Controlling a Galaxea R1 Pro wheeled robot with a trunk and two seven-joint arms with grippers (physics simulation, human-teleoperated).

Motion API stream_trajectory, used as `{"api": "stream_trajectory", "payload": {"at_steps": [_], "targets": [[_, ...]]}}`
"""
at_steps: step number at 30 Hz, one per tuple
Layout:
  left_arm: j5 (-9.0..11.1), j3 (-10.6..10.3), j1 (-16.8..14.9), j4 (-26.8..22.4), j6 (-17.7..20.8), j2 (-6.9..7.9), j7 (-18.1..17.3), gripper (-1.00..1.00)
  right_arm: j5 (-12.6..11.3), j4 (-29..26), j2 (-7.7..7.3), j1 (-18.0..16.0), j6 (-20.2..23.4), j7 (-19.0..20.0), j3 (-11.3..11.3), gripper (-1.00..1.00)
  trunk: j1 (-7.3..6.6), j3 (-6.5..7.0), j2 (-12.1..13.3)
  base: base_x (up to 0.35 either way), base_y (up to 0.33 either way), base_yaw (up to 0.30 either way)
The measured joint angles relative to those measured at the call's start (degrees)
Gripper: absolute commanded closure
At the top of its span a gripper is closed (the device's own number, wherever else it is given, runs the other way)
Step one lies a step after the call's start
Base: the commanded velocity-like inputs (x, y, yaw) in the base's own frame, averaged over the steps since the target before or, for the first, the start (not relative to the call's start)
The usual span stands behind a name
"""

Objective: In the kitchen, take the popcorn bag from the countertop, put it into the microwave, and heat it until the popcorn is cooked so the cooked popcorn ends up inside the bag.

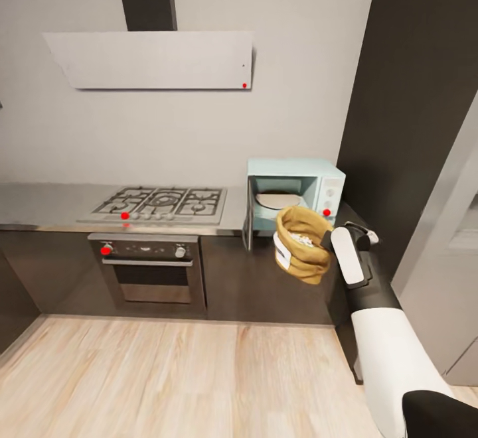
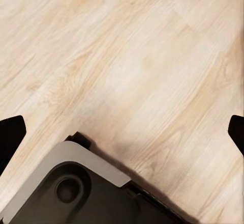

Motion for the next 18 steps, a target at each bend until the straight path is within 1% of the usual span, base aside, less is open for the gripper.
{"api": "stream_trajectory", "payload": {"at_steps": [4, 7, 18], "targets": [[0.30, 0.02, 0.00, -0.01, -0.02, 0.02, -0.05, -1.00, -0.09, 0.89, 0.08, 0.00, -1.00, -0.01, 0.38, 1.00, 0.00, 0.00, 0.00, 0.337, 0.078, 0.000], [0.15, 0.05, 0.00, 0.00, -0.03, 0.02, 0.02, -1.00, -0.10, 0.98, 0.15, 0.00, -1.16, -0.02, 0.41, 1.00, 0.00, 0.00, 0.00, 0.338, 0.052, 0.000], [-0.03, 0.00, 0.00, 0.01, -0.02, -0.06, 0.23, -1.00, -0.08, 1.08, 0.03, -0.01, -1.12, 0.00, 0.47, 1.00, 0.00, 0.00, 0.00, 0.338, -0.007, 0.000]]}}
